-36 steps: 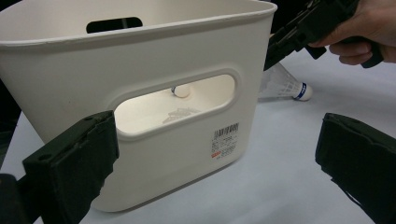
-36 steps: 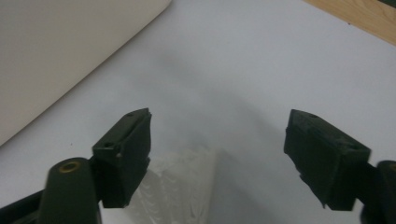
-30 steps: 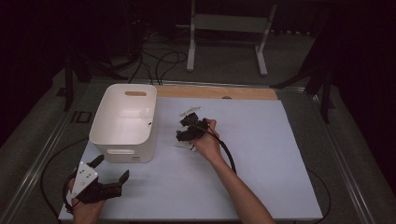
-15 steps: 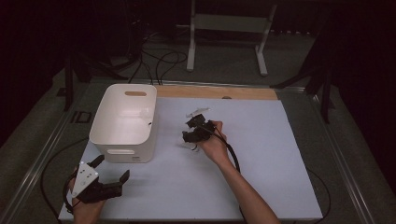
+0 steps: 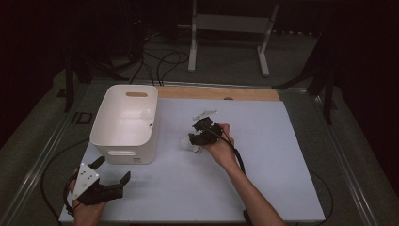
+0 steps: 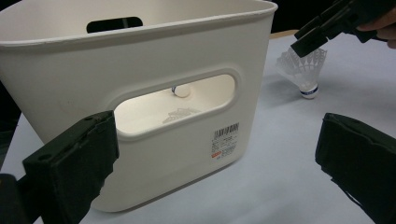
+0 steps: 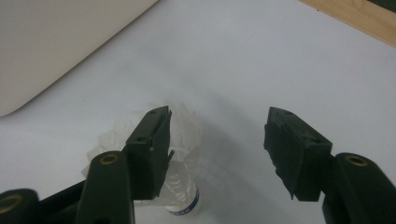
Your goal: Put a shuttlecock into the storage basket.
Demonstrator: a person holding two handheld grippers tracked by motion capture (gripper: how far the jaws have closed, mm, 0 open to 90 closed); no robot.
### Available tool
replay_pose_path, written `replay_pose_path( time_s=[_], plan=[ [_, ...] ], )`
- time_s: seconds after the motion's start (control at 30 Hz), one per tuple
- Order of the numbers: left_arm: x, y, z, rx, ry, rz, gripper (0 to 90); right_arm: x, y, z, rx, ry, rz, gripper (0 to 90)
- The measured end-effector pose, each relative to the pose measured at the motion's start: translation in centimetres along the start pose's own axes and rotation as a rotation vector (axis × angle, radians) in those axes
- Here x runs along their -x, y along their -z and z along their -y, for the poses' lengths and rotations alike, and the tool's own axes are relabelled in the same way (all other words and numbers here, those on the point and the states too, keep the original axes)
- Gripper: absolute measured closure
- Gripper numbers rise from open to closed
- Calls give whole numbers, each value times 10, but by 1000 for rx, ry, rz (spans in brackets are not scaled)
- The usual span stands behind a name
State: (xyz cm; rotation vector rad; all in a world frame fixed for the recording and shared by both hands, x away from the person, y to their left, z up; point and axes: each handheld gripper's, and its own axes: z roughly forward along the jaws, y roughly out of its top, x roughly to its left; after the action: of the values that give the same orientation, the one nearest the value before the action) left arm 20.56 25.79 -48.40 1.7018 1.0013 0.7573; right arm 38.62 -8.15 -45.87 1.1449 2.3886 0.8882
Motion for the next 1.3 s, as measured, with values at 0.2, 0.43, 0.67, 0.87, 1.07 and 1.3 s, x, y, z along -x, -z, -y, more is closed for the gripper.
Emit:
replay_pose_path(
  time_s=[0.2,0.43,0.67,0.87,1.07,1.3],
  plan=[
    [0,0,0,-2,0,-1,0,3,4,3,-1,-12,1,443],
    [0,0,0,0,0,-2,0,8,6,11,-13,-26,-15,497],
    [1,-1,0,-1,-2,-1,0,11,8,14,-17,-38,-45,627],
    [1,-1,0,-1,-2,-1,0,11,7,17,-26,-41,-73,731],
    [1,-1,0,-3,-1,-1,0,11,6,18,-38,-30,-84,796],
    [1,-1,0,-2,-4,1,0,11,6,19,-44,-33,-88,817]
  ],
)
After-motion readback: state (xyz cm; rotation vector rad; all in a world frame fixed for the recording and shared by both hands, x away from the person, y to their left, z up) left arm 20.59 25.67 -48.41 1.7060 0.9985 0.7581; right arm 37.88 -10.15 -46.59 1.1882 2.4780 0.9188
